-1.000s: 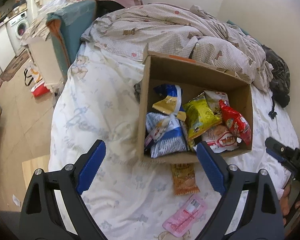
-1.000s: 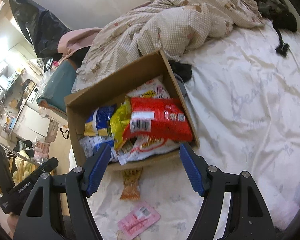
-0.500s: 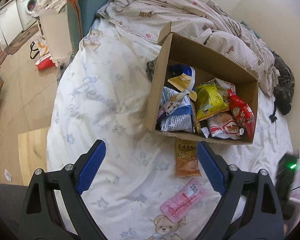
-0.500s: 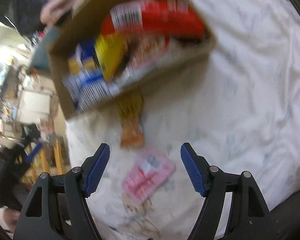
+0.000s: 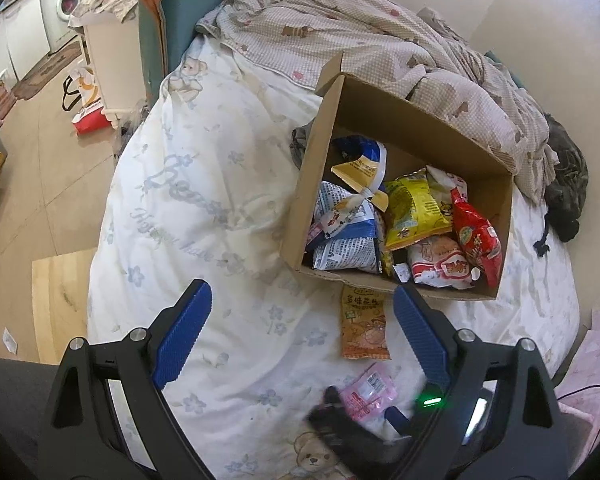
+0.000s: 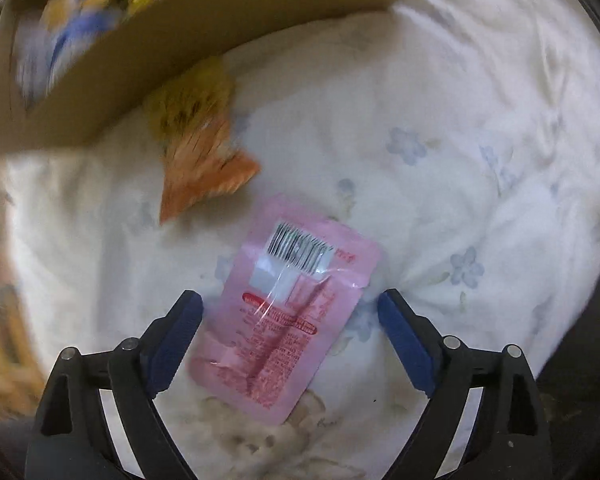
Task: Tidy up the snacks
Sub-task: 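Grasp the pink packet with the right gripper while the left gripper grasps the orange peanut packet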
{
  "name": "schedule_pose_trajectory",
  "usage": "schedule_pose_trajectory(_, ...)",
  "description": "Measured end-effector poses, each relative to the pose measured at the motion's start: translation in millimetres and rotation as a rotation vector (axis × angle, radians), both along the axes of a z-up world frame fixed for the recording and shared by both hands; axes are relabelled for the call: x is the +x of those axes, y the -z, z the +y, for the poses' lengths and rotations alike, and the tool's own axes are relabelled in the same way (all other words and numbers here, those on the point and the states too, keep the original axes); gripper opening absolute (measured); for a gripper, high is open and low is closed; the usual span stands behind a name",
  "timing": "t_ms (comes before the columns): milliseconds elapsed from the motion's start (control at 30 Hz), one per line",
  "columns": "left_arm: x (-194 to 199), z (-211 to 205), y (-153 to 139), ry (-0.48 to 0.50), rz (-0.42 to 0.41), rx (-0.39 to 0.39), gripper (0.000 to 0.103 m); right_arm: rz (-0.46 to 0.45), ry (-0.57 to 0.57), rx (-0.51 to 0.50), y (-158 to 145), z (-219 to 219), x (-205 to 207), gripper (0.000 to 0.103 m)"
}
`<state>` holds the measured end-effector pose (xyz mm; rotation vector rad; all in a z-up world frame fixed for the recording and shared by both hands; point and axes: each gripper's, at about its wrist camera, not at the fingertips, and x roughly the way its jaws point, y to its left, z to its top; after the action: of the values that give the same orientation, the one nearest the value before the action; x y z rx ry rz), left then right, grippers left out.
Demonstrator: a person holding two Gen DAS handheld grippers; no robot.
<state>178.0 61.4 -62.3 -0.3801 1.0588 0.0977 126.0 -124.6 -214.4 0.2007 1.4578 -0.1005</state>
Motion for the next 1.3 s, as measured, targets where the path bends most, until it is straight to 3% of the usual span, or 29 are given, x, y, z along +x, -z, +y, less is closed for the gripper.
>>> schedule_pose_trajectory(133, -3.0, 6.0, -2.2, -0.015, -0.004, -0.023, 0.090, -0.077, -0.155, -0.088, 0.3, 15.2, -11.8, 0.090)
schedule_pose_trajectory(300, -3.2, 7.8, -4.2, -0.023, -0.006, -0.042, 0.090, -0.047, -0.253, -0.024, -5.8, -2.3, -19.8, 0.057)
schedule_pose_trajectory(400, -2.0, 5.8, -4.6, -0.021, -0.007, -0.041, 0.090, -0.018, -0.251, 0.105, -13.1, -23.6, -16.5, 0.039)
schedule_pose_trajectory(667, 0.0, -7.8, 12.9, 0.019, 0.046, -0.008, 0.090, -0.048, -0.228, 0.198, -37.9, -71.7, 0.5, 0.035)
schedule_pose_trajectory(800, 4.7, -23.8, 36.2, 0.068, 0.118, -0.012, 0.090, -0.107, -0.203, 0.214, -54.9, -88.4, 12.4, 0.035)
schedule_pose_trajectory(1033, 22.0, -84.1, 87.7, 0.249, 0.212, 0.045, 0.090, -0.177, -0.099, 0.274, -68.4, -125.1, 31.2, 0.035)
schedule_pose_trajectory(1300, 32.0, -118.5, 130.2, 0.297, 0.285, 0.036, 0.086, -0.198, -0.047, 0.304, -77.5, -144.3, 33.9, 0.035)
